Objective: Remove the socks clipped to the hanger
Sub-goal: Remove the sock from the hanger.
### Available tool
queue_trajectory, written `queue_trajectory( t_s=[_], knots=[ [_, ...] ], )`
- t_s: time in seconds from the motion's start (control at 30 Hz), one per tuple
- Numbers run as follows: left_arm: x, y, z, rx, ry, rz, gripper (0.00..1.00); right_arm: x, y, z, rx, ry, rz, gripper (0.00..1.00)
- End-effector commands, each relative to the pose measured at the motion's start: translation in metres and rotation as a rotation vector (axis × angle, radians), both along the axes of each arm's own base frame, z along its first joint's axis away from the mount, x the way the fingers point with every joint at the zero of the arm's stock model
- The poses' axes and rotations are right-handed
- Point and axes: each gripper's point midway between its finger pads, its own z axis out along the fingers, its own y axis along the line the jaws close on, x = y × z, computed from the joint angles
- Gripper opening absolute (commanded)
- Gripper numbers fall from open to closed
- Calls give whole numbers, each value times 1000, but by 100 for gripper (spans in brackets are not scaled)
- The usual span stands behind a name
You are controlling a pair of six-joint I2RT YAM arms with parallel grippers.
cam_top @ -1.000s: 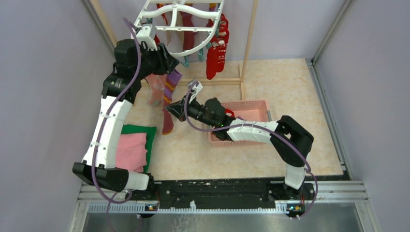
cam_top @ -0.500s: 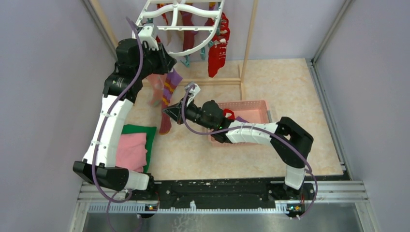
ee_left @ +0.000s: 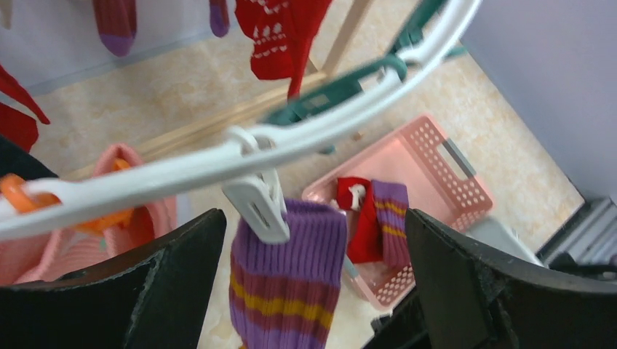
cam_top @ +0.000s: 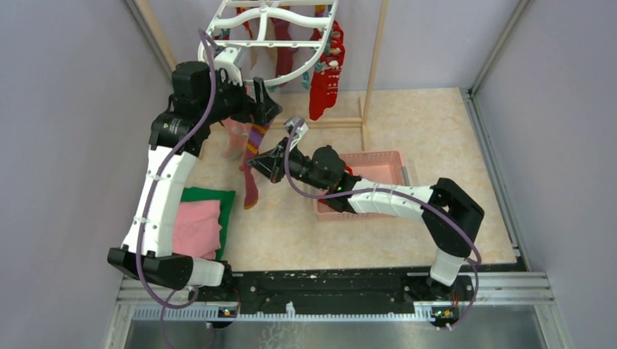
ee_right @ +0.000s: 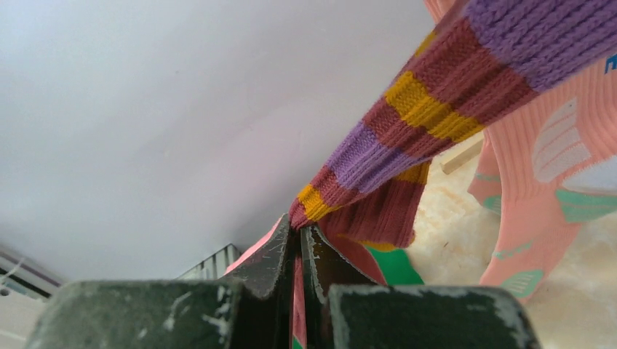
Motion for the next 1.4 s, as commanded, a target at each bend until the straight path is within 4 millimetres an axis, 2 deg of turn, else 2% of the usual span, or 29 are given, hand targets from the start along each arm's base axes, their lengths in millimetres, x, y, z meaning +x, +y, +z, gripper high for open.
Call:
queue_trajectory(
  t_s=[0.0, 0.2, 0.37, 0.47, 0.63, 0.8, 1.0, 1.03, 1.07, 1.17, 1.23, 1.3, 1.37],
  knots=[
    [-41, 1, 5, 49, -2, -125, 99, -11, -20, 44, 106, -14, 67, 0],
    [-65, 15, -19, 102, 17, -132, 99, -16, -29, 36, 84, -3, 82, 0],
    [-83, 14, -41, 99, 43, -188, 99, -24, -30, 35, 88, -7, 128, 0],
    [-90, 15, -49, 95, 62, -223, 94, -28, -30, 31, 73, -7, 151, 0],
    [-75, 30, -59, 18, 111, -211, 81, -26, -34, 27, 56, -11, 141, 0],
    [-73, 16, -73, -70, 161, -297, 67, -25, -31, 32, 62, -14, 147, 0],
    [-78, 12, -78, -103, 175, -324, 67, -23, -33, 38, 75, -18, 145, 0],
    [-79, 12, -79, -102, 175, -325, 64, -22, -34, 38, 75, -15, 146, 0],
    [-79, 12, -80, -102, 173, -324, 55, -22, -34, 38, 75, -15, 148, 0],
    [-76, 13, -79, -97, 154, -312, 21, -22, -35, 36, 64, -5, 157, 1],
    [-73, 15, -76, -87, 132, -299, 4, -17, -40, 37, 48, 10, 144, 10],
    [-73, 15, -73, -101, 132, -278, 0, -6, -52, 39, 26, 30, 97, 24],
    [-73, 15, -72, -110, 126, -272, 0, 8, -67, 50, 7, 8, 1, 31]
  ],
)
